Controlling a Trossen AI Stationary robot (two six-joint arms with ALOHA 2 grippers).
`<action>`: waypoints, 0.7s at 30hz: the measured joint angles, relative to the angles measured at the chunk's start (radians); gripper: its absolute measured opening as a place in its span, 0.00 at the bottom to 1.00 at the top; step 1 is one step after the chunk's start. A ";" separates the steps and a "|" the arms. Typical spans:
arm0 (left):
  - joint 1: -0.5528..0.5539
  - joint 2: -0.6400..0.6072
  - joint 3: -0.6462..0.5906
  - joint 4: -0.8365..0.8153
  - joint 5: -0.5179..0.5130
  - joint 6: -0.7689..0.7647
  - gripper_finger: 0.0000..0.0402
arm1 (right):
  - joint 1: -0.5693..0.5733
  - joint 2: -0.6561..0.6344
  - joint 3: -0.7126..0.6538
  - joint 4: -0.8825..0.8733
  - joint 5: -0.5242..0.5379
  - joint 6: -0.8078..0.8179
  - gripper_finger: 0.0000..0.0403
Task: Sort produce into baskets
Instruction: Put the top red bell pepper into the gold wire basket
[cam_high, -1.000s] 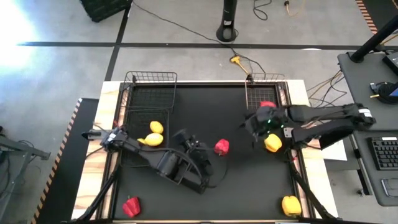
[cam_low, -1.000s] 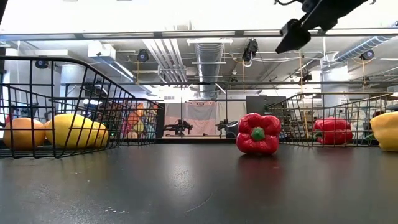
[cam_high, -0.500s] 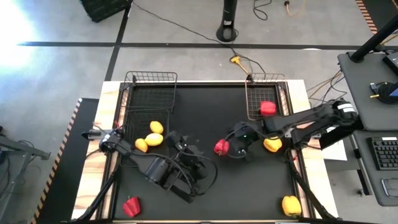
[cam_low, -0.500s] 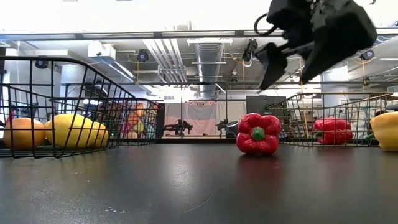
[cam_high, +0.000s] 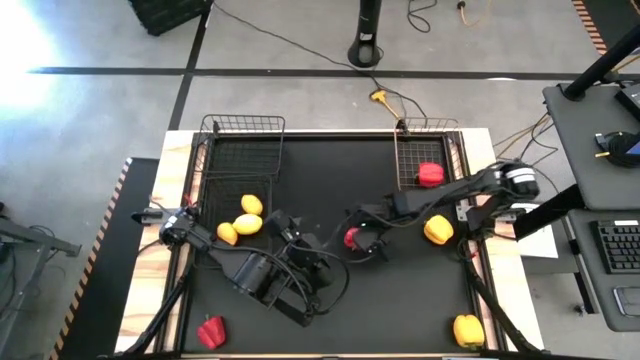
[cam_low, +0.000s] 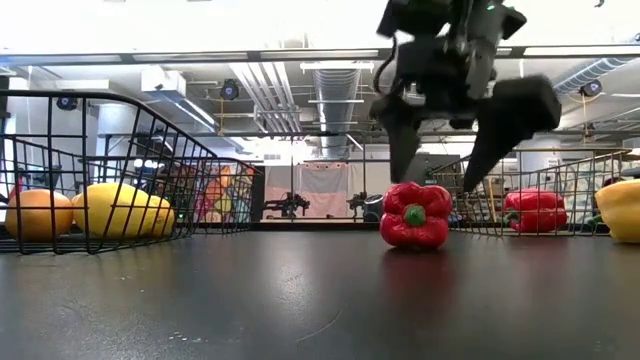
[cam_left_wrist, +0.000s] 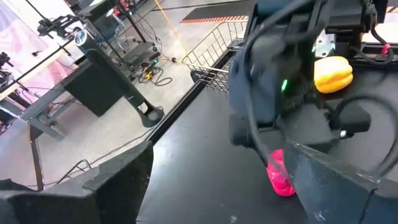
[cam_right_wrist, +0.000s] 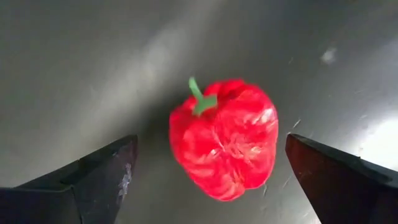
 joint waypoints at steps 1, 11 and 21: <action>0.000 0.000 0.000 0.000 0.000 0.000 0.85 | -0.001 0.027 0.022 -0.028 0.010 -0.013 0.99; 0.000 0.000 -0.001 0.000 0.000 0.011 0.85 | -0.001 0.231 0.156 -0.116 0.037 -0.091 0.99; 0.000 0.000 -0.003 0.000 0.000 0.019 0.85 | -0.002 0.266 0.160 -0.117 0.071 0.012 0.95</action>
